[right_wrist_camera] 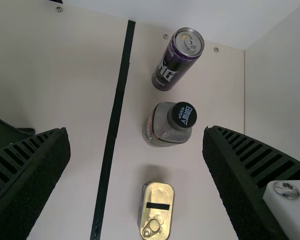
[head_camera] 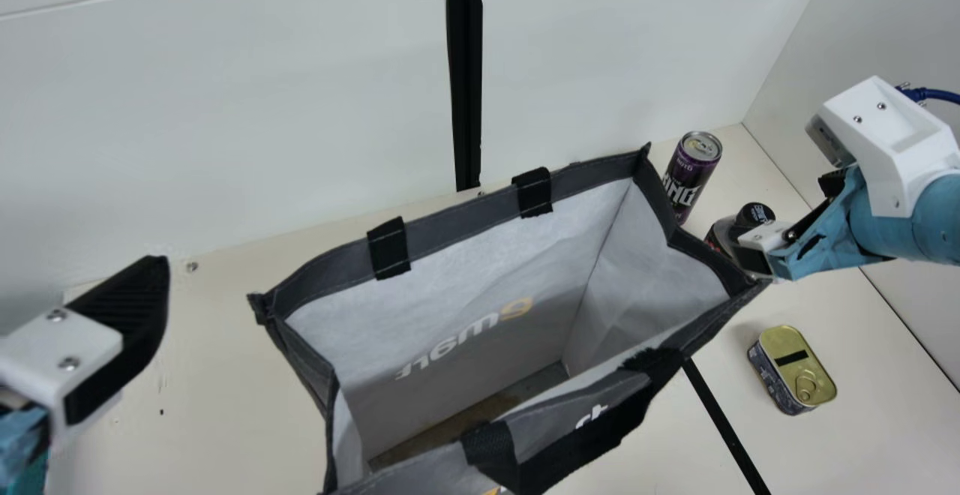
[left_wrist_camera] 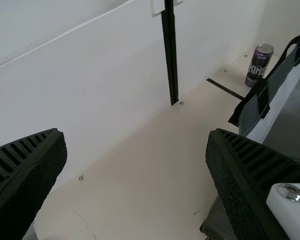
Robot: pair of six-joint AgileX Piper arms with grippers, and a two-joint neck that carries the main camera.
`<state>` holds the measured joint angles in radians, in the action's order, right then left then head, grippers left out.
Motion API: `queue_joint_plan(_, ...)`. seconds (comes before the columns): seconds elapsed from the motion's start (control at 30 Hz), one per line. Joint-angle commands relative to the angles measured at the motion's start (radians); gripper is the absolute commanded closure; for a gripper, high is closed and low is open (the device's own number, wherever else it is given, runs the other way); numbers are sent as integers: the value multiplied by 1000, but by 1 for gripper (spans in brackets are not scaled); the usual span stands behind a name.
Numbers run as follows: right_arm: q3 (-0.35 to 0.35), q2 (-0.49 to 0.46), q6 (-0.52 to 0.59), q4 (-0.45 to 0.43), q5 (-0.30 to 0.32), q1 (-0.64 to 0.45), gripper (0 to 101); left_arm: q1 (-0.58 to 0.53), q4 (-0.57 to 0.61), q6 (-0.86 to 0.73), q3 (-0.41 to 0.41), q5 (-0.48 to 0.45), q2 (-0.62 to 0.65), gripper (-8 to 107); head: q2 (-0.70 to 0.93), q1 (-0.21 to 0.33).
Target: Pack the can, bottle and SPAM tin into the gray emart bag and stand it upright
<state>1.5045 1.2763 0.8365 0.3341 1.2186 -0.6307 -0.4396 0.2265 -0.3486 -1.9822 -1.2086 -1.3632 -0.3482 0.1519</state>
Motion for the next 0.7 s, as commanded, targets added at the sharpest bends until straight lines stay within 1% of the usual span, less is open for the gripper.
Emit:
queue_joint_plan(0.0, 0, 0, 0, 0, 0, 0, 6, -21, -4, 6, -15, -3, -9, 9, -1, 23)
queue_joint_plan(0.13, 0, 0, 0, 0, 0, 0, 6, -66, -15, 17, -44, -11, -32, 9, -1, 23)
queue_joint_plan(0.67, 0, 0, 0, 0, 0, 0, 6, -246, -63, 56, -114, -11, -107, 9, -1, 23)
